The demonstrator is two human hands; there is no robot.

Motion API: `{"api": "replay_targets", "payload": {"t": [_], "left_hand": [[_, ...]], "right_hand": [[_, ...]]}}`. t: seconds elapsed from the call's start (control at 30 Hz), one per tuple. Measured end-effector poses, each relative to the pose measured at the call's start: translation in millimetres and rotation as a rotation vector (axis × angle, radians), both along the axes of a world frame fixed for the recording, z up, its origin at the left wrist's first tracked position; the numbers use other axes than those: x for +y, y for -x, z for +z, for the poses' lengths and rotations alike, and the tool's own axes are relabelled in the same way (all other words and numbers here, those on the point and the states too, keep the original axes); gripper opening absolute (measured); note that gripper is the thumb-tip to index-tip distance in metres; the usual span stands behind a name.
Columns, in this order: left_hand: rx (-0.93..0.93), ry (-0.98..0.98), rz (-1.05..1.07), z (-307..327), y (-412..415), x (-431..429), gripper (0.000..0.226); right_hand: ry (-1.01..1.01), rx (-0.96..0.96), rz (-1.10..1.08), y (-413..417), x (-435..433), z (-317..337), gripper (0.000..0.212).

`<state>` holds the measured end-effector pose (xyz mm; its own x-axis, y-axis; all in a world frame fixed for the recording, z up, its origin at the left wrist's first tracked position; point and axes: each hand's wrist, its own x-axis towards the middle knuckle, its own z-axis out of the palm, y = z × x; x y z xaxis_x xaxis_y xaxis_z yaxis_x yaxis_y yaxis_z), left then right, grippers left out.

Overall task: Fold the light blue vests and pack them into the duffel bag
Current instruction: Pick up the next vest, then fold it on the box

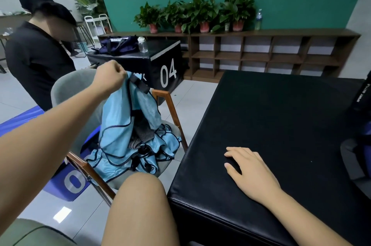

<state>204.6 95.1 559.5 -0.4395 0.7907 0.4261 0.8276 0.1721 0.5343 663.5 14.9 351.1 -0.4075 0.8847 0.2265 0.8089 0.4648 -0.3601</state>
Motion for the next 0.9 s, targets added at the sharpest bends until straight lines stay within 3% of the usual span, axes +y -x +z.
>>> {"api": "replay_targets", "payload": {"t": [0.27,0.37,0.47,0.67,0.9], "left_hand": [[-0.073,-0.148,-0.146,63,-75,5,0.02],[-0.129,-0.165,-0.253,80,-117,7,0.017],[-0.207,-0.194,-0.386,92,-163,7,0.015],[-0.443,-0.166,-0.67,98,-255,-1,0.01],[-0.649,0.078,-0.848,47,-322,-14,0.011]], "right_hand": [[0.033,0.087,0.012,-3,7,-6,0.028],[0.198,0.377,-0.019,-5,11,8,0.026],[0.22,0.589,-0.039,-8,11,32,0.038],[0.008,0.724,-0.073,-27,7,88,0.063],[-0.257,0.572,-0.136,-39,-4,105,0.078]]}}
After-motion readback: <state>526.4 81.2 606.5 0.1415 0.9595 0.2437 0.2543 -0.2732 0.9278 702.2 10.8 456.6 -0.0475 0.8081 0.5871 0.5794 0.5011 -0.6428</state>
